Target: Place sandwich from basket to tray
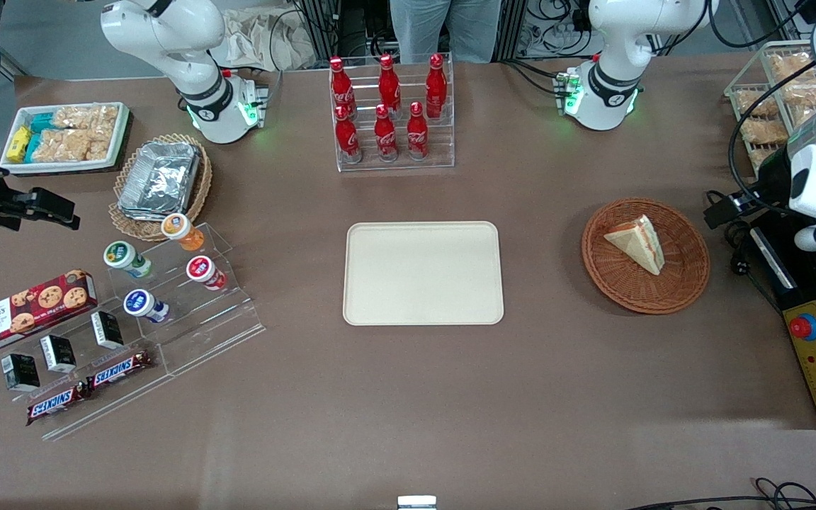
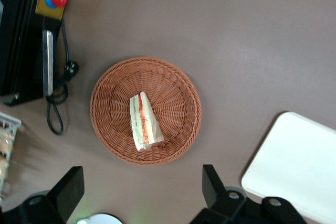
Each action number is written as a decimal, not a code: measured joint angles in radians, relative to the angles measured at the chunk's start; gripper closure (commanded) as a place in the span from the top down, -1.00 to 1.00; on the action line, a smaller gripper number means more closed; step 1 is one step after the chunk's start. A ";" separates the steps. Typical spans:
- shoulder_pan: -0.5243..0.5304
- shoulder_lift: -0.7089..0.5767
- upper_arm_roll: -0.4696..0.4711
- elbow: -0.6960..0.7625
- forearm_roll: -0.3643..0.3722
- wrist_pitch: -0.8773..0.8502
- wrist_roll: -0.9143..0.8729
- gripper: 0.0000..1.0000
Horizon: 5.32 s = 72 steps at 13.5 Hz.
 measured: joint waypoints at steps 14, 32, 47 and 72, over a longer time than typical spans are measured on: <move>0.005 -0.254 0.017 -0.531 -0.005 0.277 -0.275 0.99; 0.044 -0.158 0.022 -0.938 -0.010 0.795 -0.367 0.99; 0.044 0.046 0.022 -0.948 -0.010 1.009 -0.402 -0.62; -0.053 -0.246 -0.080 -0.360 -0.143 0.112 0.057 -1.00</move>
